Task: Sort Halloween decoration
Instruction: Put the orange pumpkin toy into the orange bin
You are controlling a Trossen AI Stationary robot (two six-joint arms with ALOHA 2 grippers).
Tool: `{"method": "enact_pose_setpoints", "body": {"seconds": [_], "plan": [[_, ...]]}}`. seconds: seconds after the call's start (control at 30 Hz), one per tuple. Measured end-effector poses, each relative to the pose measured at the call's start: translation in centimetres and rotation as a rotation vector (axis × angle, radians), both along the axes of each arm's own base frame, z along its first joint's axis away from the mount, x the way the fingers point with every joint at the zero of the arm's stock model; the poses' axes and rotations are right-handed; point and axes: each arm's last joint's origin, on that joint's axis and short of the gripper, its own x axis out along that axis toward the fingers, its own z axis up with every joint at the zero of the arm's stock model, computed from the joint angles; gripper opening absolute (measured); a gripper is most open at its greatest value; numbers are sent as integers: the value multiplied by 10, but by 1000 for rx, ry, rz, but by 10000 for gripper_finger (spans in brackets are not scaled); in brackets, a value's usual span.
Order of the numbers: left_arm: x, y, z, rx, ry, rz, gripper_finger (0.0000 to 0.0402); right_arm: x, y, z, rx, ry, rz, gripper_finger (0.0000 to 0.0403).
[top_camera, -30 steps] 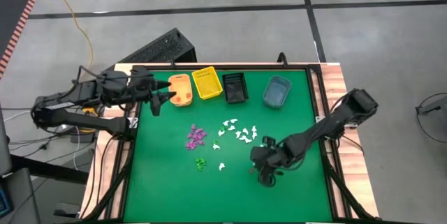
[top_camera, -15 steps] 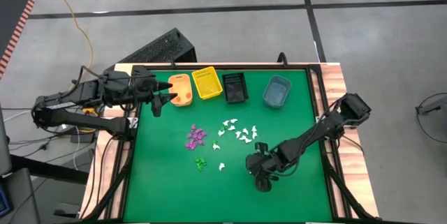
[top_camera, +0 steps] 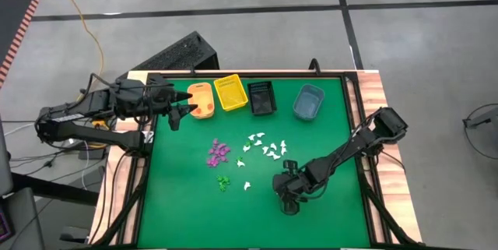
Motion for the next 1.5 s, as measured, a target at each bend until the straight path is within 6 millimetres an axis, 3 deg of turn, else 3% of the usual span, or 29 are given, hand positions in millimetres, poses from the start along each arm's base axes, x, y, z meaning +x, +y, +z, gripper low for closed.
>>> {"method": "enact_pose_setpoints", "body": {"seconds": [0.8,1.23,1.5], "plan": [[0,0,0,1,0,1,231,-3,-4,-7,-11,-2,-10,166],[0,0,0,7,3,-1,232,5,-6,-17,13,16,-1,126],[0,0,0,11,4,-3,231,4,-6,-9,30,48,-38,85]]}}
